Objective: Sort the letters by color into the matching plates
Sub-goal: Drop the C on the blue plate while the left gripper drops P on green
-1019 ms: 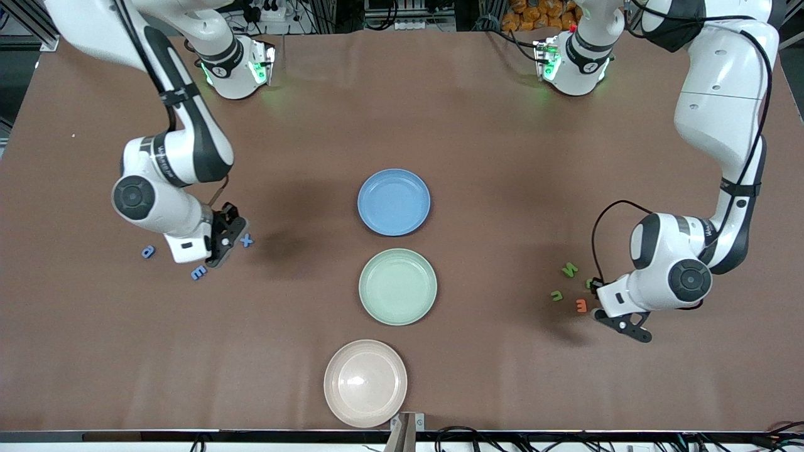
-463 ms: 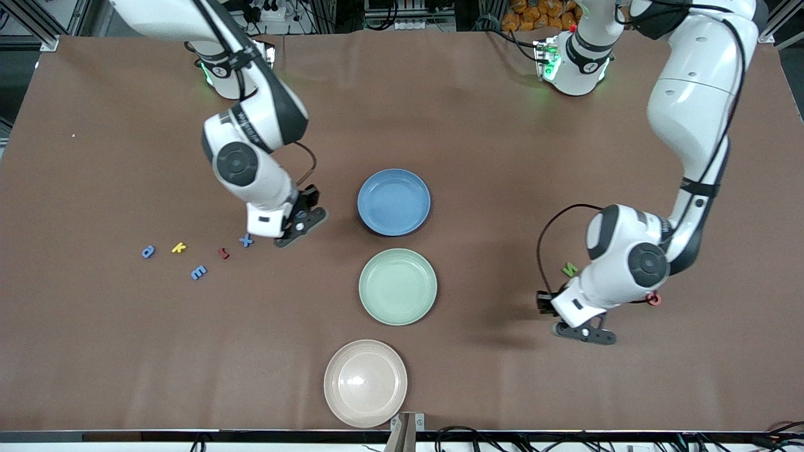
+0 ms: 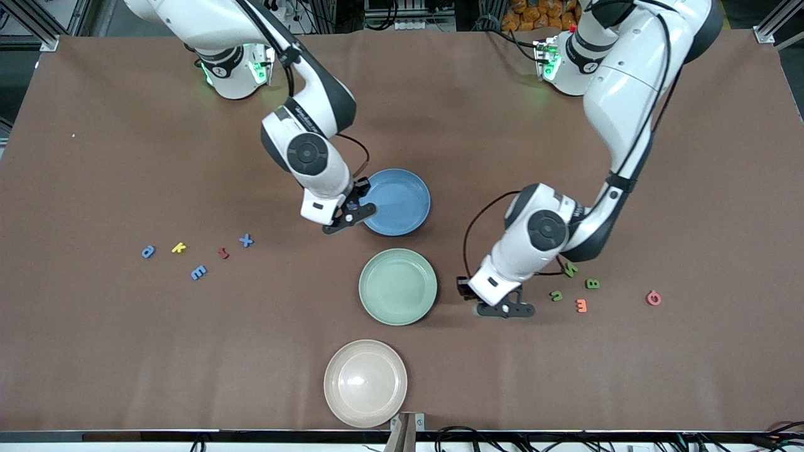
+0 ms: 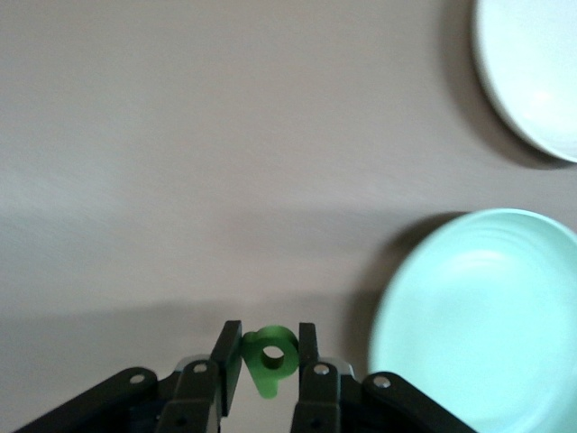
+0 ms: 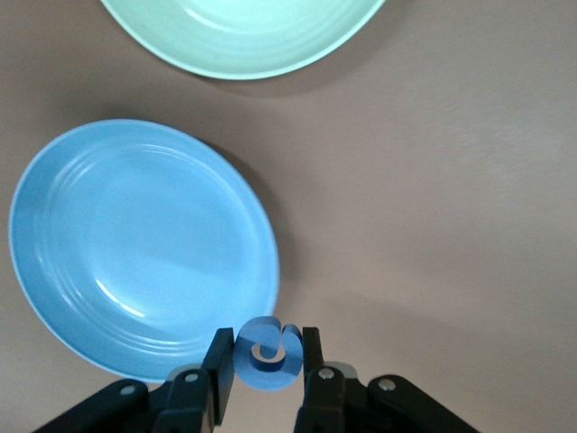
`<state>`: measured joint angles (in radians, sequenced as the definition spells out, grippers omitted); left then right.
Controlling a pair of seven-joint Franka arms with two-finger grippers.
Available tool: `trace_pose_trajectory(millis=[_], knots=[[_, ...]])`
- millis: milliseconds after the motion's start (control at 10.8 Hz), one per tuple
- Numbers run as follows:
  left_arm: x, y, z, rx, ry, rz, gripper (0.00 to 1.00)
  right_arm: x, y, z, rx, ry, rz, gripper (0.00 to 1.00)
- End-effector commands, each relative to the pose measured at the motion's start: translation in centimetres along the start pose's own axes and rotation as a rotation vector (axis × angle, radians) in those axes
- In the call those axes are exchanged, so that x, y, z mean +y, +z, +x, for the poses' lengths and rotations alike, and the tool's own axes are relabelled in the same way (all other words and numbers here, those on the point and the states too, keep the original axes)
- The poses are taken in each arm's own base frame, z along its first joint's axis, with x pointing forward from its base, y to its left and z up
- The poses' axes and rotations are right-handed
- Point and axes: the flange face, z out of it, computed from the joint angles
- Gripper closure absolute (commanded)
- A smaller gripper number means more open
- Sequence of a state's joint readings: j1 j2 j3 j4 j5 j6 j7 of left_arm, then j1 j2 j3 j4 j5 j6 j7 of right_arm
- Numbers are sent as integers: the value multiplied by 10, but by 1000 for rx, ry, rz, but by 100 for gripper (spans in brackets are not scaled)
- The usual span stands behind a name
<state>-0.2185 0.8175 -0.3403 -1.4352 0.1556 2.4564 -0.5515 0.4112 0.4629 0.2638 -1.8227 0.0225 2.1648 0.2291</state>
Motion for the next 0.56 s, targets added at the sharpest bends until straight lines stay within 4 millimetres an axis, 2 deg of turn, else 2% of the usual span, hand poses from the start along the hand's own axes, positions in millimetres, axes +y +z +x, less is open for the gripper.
trace_pose_trajectory(millis=[0,93,185,278,370,463], knots=[[54,3,-25,35,-103,-40,100,-52,26,0,-57,105,33,100],[73,6,-37,49,-130,-50,100,-61,39,-4,-81,126,36,100],[90,14,-50,56,-156,-51,100,-65,52,-4,-94,163,40,96],[105,22,-63,73,-176,-52,100,-70,61,-5,-107,182,43,42],[112,29,-70,91,-203,-47,100,-68,62,-4,-106,200,34,0],[112,40,-74,97,-231,-32,100,-66,62,-4,-107,199,29,0]])
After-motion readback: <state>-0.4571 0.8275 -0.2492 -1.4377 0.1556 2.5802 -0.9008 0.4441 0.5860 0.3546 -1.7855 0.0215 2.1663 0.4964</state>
